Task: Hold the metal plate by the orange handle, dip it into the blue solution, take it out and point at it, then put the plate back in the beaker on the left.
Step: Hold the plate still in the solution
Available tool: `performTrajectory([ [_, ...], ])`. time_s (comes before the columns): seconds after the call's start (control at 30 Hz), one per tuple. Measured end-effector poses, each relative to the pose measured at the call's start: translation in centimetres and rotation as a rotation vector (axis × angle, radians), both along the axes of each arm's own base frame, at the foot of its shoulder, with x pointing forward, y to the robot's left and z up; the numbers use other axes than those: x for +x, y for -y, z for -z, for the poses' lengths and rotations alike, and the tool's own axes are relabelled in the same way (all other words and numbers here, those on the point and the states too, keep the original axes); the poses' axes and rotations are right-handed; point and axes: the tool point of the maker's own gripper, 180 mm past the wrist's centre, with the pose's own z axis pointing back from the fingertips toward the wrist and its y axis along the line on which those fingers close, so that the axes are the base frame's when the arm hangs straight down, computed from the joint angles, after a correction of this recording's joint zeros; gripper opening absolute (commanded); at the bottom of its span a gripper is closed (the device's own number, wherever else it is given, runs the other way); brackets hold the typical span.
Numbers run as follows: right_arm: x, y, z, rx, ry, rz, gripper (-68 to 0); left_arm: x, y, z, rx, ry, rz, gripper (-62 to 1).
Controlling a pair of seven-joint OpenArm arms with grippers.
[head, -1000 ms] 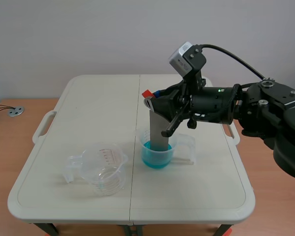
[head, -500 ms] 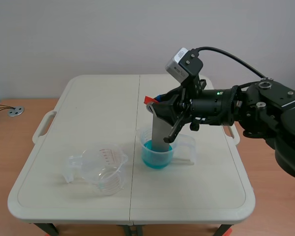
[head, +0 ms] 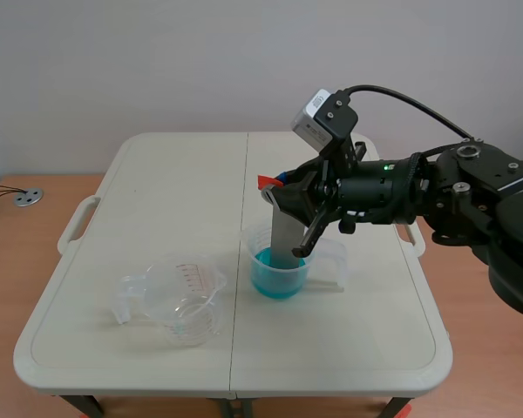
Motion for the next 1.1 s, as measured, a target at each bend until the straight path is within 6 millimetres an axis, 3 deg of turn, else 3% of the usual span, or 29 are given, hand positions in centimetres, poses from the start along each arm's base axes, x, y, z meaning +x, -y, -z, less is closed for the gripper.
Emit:
performTrajectory([
  [1.1,-0.02,0.07,0.21,-0.017,0.005,-0.003,-66.2,0.0,0.0,0.0,0.0,0.0,0.0,-51.7],
])
